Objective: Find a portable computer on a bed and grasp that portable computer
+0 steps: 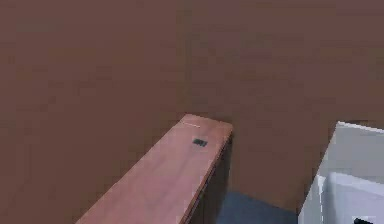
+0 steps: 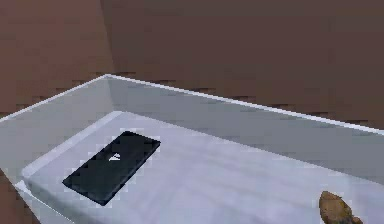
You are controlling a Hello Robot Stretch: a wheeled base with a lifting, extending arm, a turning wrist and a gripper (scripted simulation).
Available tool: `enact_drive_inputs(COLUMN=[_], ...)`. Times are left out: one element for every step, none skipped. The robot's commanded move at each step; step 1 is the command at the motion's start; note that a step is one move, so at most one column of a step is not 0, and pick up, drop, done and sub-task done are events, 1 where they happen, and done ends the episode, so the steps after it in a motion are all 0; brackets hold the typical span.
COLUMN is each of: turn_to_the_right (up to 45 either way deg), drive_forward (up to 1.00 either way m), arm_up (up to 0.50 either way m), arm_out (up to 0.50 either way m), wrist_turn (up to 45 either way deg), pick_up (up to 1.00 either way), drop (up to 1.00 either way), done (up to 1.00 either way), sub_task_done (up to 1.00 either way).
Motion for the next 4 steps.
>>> enact_drive_inputs(turn_to_the_right=[-21.0, 0.0, 0.0, 0.0], drive_forward=[0.00, 0.00, 0.00, 0.00], arm_up=[0.00, 0.50, 0.20, 0.00], arm_out=[0.00, 0.00, 0.00, 0.38], wrist_turn=[0.0, 0.0, 0.0, 0.0], pick_up=[0.00, 0.00, 0.00, 0.00], drop=[0.00, 0.00, 0.00, 0.00], done=[0.00, 0.00, 0.00, 0.00], sub_task_done=[0.00, 0.00, 0.00, 0.00])
